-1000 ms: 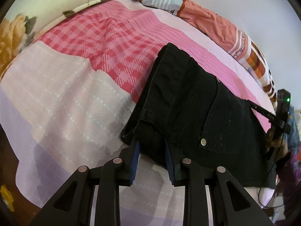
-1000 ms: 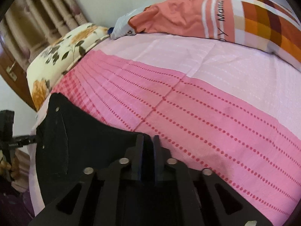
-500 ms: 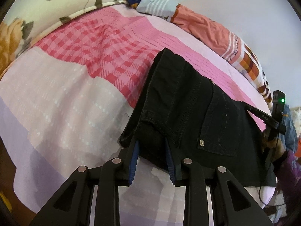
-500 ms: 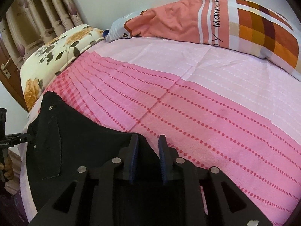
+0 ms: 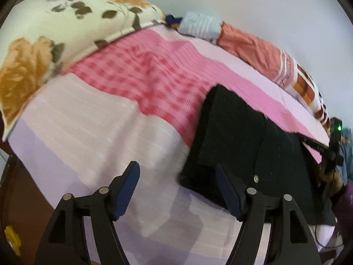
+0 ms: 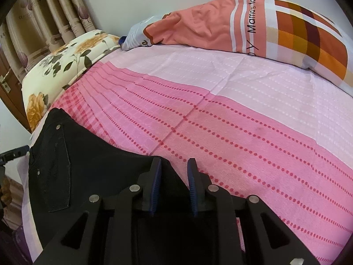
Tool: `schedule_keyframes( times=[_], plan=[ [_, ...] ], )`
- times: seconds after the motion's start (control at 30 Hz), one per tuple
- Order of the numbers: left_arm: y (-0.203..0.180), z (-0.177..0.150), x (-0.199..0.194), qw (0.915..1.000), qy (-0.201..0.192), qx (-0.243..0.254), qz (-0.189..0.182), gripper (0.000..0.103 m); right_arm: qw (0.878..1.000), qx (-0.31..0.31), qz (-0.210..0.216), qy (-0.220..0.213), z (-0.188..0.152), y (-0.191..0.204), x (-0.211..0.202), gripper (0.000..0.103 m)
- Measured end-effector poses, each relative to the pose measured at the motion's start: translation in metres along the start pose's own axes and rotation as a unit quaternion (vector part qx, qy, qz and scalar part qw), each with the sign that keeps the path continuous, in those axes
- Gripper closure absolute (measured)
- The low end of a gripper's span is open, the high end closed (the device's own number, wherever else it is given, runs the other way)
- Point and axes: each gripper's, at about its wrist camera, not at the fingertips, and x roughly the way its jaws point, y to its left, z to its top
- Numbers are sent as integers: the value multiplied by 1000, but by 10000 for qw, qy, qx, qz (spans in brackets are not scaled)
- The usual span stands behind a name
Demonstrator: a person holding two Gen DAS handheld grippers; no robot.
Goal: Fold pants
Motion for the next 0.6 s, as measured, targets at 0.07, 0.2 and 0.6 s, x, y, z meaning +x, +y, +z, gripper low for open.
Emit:
schedule_keyframes(
  times=[0.07,0.2,0.6],
  plan=[
    [-1,5,-5,10000,-50,16,14,31,10000,8,1,-2,1,0,0,83],
    [-29,12,-12,9981,-330,334,-396,31,10000,25,2,-6,1,-3,0,81],
    [-79,25,44,9913,-96,997,-857,32,10000,39,-19,-22,2,-3,1,78]
  ],
)
